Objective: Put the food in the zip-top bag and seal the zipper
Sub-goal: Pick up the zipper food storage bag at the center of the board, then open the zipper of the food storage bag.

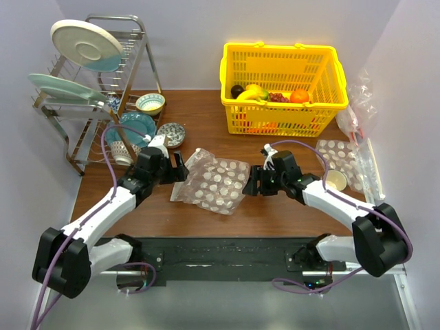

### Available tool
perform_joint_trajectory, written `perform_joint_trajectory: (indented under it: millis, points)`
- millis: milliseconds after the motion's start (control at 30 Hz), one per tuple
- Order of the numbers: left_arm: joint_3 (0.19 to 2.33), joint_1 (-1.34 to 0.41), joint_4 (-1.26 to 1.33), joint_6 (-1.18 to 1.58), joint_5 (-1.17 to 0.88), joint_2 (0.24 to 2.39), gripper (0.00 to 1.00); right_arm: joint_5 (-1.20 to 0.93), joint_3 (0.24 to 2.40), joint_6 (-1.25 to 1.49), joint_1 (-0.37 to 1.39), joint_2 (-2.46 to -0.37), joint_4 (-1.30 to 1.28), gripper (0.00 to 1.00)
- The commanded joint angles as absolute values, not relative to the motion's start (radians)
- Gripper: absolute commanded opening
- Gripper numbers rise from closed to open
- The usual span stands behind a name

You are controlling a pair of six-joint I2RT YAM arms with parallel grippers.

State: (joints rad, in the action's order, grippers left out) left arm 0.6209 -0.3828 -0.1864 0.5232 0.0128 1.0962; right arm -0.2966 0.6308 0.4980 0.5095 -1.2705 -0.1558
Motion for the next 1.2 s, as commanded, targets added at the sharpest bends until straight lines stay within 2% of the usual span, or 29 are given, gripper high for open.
perform_joint_trajectory:
  millis: [0,233,300,400,433,500,633,833,967,1167]
  points:
    - [0.577,-0.371,-0.02,0.563,-0.024,1.16,0.81,-0.288,0.649,0.502,0.515,-1.296,-0.103,0.64]
    - [0.571,-0.371,0.052,0.56,-0.022,1.282,0.75,-0.279,0.661,0.497,0.523,-1.322,-0.104,0.63]
    - [0.571,-0.371,0.055,0.548,-0.014,1.295,0.68,-0.278,0.658,0.495,0.523,-1.324,-0.104,0.63]
    - [0.565,-0.371,0.078,0.54,-0.06,1.302,0.39,-0.278,0.657,0.491,0.523,-1.333,-0.104,0.61]
    - [0.566,-0.371,0.084,0.538,-0.08,1.301,0.18,-0.276,0.658,0.489,0.523,-1.335,-0.104,0.61]
    - [0.569,-0.371,0.097,0.534,-0.129,1.289,0.01,-0.273,0.663,0.485,0.525,-1.338,-0.112,0.61]
    - [0.624,-0.373,0.048,0.517,-0.167,1.229,0.0,-0.25,0.686,0.471,0.525,-1.329,-0.146,0.62]
    - [0.827,-0.42,-0.2,0.437,-0.072,1.068,0.0,-0.258,0.802,0.453,0.523,-1.261,-0.254,0.64]
    - [0.916,-0.46,-0.244,0.429,-0.06,1.014,0.0,-0.29,0.896,0.474,0.531,-1.215,-0.302,0.64]
    - [0.908,-0.571,-0.221,0.416,0.069,0.945,0.0,-0.357,1.017,0.609,0.532,-1.168,-0.284,0.64]
